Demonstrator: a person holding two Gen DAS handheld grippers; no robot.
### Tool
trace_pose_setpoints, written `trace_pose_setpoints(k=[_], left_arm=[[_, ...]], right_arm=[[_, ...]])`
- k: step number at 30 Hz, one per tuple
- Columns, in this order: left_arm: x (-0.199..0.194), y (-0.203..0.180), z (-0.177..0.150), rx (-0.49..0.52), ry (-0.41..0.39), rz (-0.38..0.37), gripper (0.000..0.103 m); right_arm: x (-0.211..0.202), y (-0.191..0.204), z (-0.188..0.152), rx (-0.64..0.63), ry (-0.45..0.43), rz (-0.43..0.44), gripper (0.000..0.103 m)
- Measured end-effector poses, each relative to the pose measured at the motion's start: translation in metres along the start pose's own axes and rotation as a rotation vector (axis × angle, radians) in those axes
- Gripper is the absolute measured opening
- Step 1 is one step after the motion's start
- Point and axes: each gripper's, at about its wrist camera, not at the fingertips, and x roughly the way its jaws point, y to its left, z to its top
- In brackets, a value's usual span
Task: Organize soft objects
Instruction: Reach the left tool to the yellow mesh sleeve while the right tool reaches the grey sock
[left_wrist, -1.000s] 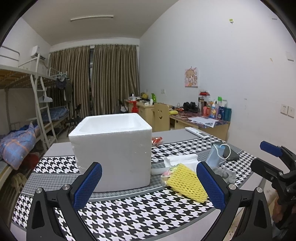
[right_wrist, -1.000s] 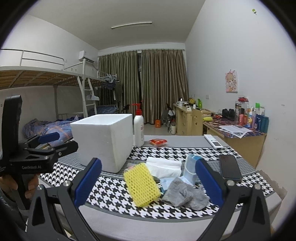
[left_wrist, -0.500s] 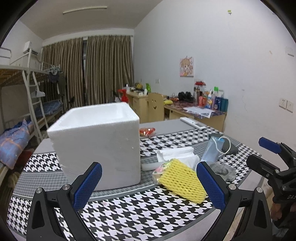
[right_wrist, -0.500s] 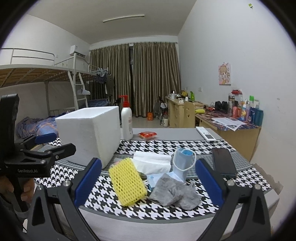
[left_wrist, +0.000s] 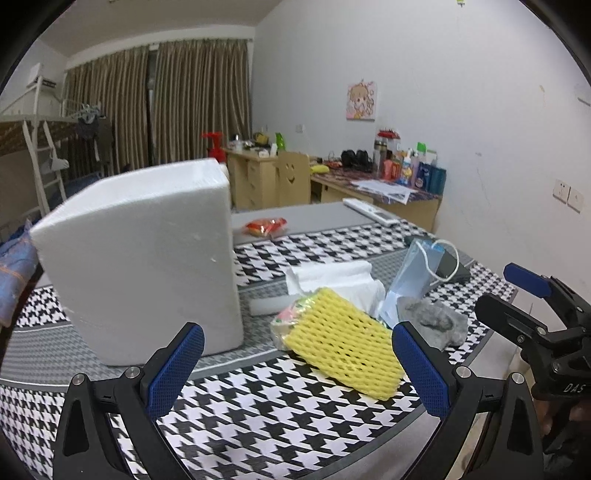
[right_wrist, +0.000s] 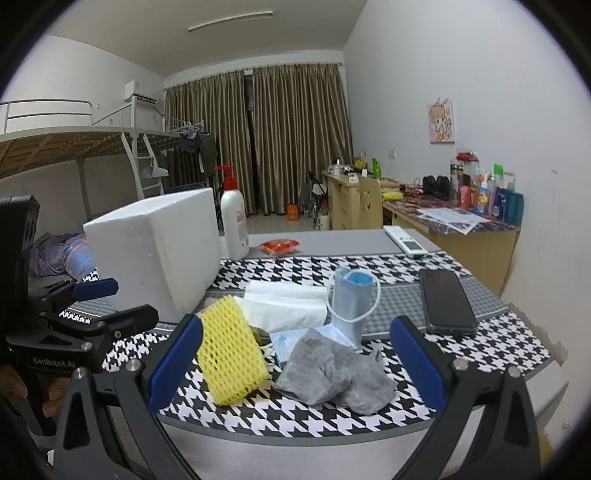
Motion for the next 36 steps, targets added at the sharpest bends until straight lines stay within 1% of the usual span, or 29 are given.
trace_pose_setpoints(k=[9,14,16,19,21,23,28,29,32,34,36], left_arm=[[0.032,-0.006,-0.004,-0.014,0.103,-0.026,0.095],[0.045,-0.010,-0.007,-0.017,0.154,-0.014,0.093],[0.051,-0.011,-0.008,-0.021,0.171,-0.013,0.088],[0.061,-0.013,-0.011,-0.025,0.209,-0.020,0.086],[0.066,-0.013,-0.013,-0.030,0.227,-0.025,0.081],[0.070,-0.013,-0.014,-0.040,0.249,-0.028,0.081],[0.077,-0.014,-0.018,-0.056,0.295,-0.043,0.070],[0.079,-0.014,-0.019,-0.060,0.305,-0.052,0.067],[0.082,-0.017,-0.020,-0.065,0.318,-0.062,0.061],[0.083,-0.019,-0.020,-0.060,0.319,-0.064,0.060],[0.084,-0.021,-0.020,-0.055,0.324,-0.065,0.054]], right_arm=[[0.016,-0.011,-0.009,0.010,0.051,0.002,0.102],[0.022,-0.013,-0.013,0.017,0.072,0.003,0.102],[0.025,-0.015,-0.012,0.021,0.079,0.003,0.102],[0.029,-0.019,-0.013,0.026,0.086,0.005,0.102],[0.031,-0.022,-0.012,0.029,0.090,0.007,0.102],[0.033,-0.022,-0.013,0.031,0.092,0.009,0.102],[0.039,-0.028,-0.016,0.043,0.109,0.012,0.102],[0.039,-0.030,-0.016,0.045,0.111,0.012,0.102],[0.041,-0.032,-0.017,0.046,0.117,0.012,0.102],[0.042,-0.034,-0.018,0.047,0.121,0.012,0.102],[0.044,-0.036,-0.019,0.053,0.125,0.010,0.102]])
